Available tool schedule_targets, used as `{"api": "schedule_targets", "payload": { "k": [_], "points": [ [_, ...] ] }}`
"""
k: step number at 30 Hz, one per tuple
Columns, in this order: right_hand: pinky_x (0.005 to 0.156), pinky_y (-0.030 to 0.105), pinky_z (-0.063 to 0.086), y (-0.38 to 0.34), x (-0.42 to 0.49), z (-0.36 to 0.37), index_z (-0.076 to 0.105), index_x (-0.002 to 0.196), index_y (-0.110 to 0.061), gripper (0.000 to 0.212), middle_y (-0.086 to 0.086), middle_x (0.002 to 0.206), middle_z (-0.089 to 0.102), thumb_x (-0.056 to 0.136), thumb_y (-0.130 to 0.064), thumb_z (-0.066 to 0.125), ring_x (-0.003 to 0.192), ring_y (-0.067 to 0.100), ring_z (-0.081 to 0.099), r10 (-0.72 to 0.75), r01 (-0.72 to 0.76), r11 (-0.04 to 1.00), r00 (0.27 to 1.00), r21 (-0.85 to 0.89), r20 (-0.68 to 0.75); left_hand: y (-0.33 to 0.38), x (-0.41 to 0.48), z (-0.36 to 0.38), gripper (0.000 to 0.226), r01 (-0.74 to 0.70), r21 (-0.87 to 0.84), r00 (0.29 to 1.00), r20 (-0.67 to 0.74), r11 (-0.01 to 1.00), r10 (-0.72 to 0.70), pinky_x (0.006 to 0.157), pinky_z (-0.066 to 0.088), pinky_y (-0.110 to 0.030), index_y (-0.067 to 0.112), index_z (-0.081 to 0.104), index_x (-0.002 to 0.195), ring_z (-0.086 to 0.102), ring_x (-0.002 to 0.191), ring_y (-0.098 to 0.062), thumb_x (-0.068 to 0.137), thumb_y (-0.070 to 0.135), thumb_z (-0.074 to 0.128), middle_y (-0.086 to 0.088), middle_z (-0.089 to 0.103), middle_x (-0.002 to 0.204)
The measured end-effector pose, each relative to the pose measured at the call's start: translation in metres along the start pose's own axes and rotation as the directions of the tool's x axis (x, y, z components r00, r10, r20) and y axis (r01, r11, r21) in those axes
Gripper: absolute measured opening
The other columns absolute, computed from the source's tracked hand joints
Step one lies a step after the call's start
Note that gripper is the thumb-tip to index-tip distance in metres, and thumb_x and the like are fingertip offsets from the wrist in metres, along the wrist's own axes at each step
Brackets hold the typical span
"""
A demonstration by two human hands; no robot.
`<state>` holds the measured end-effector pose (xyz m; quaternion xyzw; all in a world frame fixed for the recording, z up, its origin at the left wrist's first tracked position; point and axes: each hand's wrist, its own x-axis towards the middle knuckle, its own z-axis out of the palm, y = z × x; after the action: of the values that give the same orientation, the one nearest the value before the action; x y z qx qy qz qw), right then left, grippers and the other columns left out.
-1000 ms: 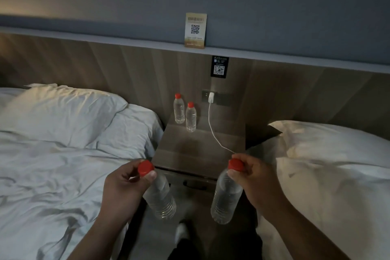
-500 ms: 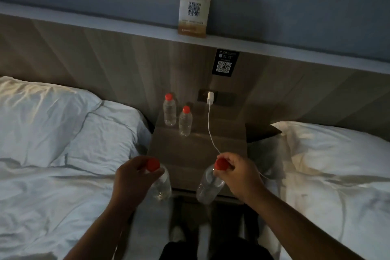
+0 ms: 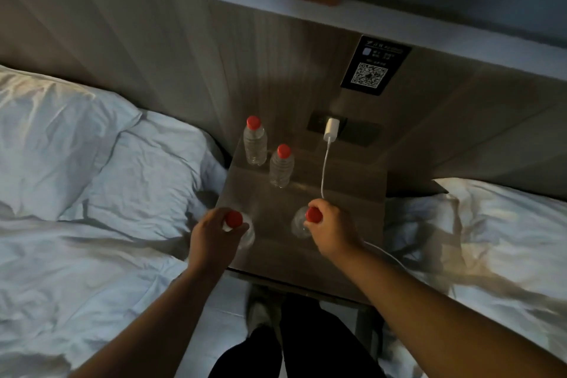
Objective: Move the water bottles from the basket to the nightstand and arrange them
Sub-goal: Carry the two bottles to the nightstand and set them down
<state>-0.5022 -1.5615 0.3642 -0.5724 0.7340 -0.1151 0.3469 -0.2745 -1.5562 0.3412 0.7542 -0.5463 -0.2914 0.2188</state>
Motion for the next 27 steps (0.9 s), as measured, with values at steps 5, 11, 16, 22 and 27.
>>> {"api": "schedule_targets", "payload": {
  "k": [5,11,16,22,27],
  "points": [
    [0.090,0.036,0.054,0.009,0.027,0.008,0.058,0.124,-0.020,0.040,0.006,0.115,0.067,0.086,-0.023,0.069,0.106,0.024,0.062,-0.011,0.018,0.998,0.995,-0.068,0.098,0.003,0.022,0.017,0.026,-0.004,0.023,0.999,0.033,1.000,0.003,0.068,0.035,-0.025,0.015,0.068,0.088,0.052,0.073,-0.014,0.071,0.025,0.085,0.006,0.055,0.082],
    [0.092,0.039,0.052,0.015,0.043,0.013,0.054,0.128,-0.021,0.049,0.005,0.122,0.062,0.082,-0.026,0.072,0.110,0.025,0.059,-0.038,0.054,0.995,0.981,-0.081,0.191,-0.001,0.027,0.028,0.025,-0.052,0.026,0.996,0.078,0.998,0.050,0.067,0.049,-0.030,0.021,0.065,0.088,0.060,0.076,-0.017,0.073,0.029,0.083,0.008,0.059,0.083],
    [0.101,0.035,0.046,0.016,0.056,0.017,0.047,0.138,-0.021,0.060,0.005,0.137,0.054,0.083,-0.023,0.071,0.122,0.024,0.053,0.032,-0.018,0.998,0.957,-0.052,0.289,-0.006,0.034,0.037,0.041,-0.036,0.027,0.984,0.173,0.999,0.031,0.074,0.051,-0.030,0.021,0.063,0.103,0.062,0.089,-0.018,0.070,0.032,0.084,0.004,0.060,0.103],
    [0.101,0.036,0.047,0.016,0.067,0.024,0.049,0.137,-0.025,0.057,0.007,0.138,0.054,0.084,-0.020,0.070,0.123,0.026,0.054,0.080,-0.078,0.997,0.956,-0.019,0.282,0.001,0.046,0.047,0.054,0.107,-0.052,0.967,0.237,0.993,-0.092,0.085,0.040,-0.024,0.018,0.061,0.122,0.053,0.098,-0.008,0.073,0.023,0.083,0.007,0.058,0.109],
    [0.102,0.038,0.046,0.013,0.081,0.016,0.048,0.138,-0.024,0.054,0.009,0.137,0.053,0.087,-0.010,0.061,0.125,0.027,0.052,0.091,-0.089,0.996,0.965,-0.018,0.246,0.017,0.073,0.050,0.046,0.105,-0.107,0.981,0.175,0.989,-0.085,0.084,0.043,-0.027,0.019,0.064,0.118,0.054,0.097,-0.008,0.075,0.021,0.082,0.008,0.060,0.104]
  ]
}}
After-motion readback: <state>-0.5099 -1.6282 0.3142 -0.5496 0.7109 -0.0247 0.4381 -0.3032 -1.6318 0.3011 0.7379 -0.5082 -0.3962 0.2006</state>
